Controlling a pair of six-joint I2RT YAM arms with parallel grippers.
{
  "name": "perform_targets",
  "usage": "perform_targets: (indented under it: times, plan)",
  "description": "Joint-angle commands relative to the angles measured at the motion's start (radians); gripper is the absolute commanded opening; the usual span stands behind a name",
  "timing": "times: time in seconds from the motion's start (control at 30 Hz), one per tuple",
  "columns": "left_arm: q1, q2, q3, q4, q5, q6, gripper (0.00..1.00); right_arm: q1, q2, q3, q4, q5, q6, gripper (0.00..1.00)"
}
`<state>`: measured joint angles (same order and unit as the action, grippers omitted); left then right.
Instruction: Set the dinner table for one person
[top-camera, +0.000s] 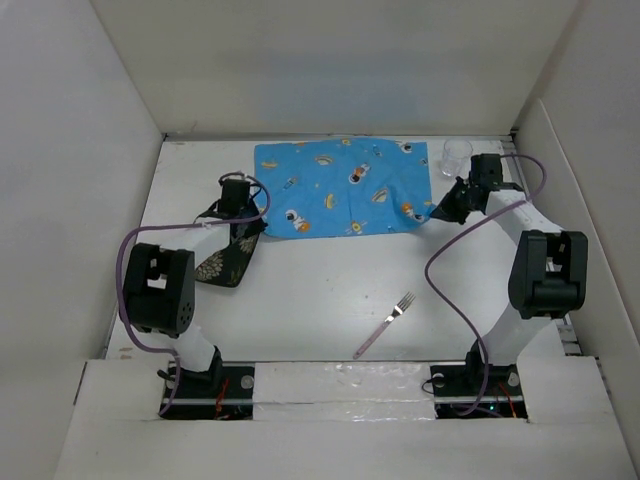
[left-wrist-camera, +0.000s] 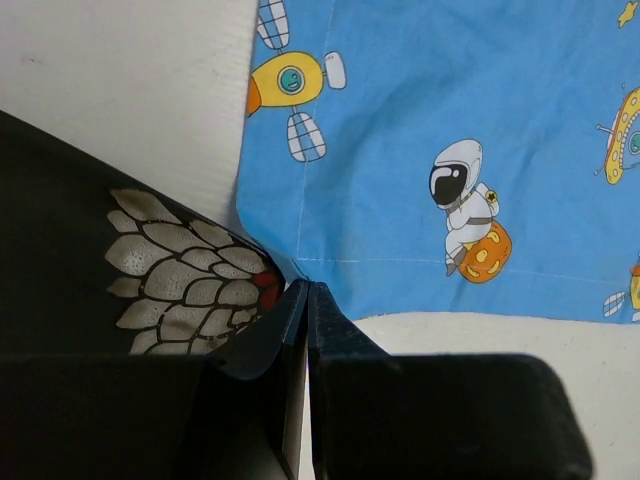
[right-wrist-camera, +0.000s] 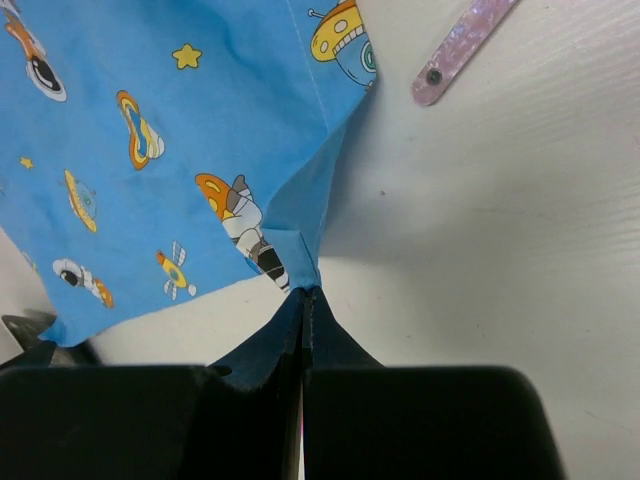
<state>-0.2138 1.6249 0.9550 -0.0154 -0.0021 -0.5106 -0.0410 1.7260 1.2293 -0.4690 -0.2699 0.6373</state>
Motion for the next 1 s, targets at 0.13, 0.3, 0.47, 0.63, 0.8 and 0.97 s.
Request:
perform_targets:
  times: [0.13, 0.3, 0.47, 0.63, 0.8, 0.97]
  plan:
    - [0.005, -0.071, -0.104, 0.078, 0.076, -0.008, 0.0, 0.012, -0.081, -0.068, 0.067, 0.028, -0.021, 0.0]
    - [-0.031, -0.109, -0.171, 0.026, 0.062, 0.003, 0.0, 0.021, -0.126, -0.174, 0.07, 0.044, -0.024, 0.0]
    - [-0.032, -0.137, -0.203, -0.049, 0.016, 0.007, 0.0, 0.03, -0.181, -0.229, 0.064, 0.038, -0.034, 0.0]
    - [-0.032, -0.164, -0.206, -0.155, -0.099, 0.009, 0.0, 0.05, -0.203, -0.257, 0.03, 0.049, -0.05, 0.0]
    - [-0.032, -0.157, -0.208, -0.221, -0.156, -0.005, 0.0, 0.069, -0.213, -0.295, 0.012, 0.074, -0.051, 0.0]
    - [-0.023, -0.164, -0.208, -0.248, -0.199, -0.014, 0.0, 0.069, -0.227, -0.332, -0.013, 0.109, -0.062, 0.0]
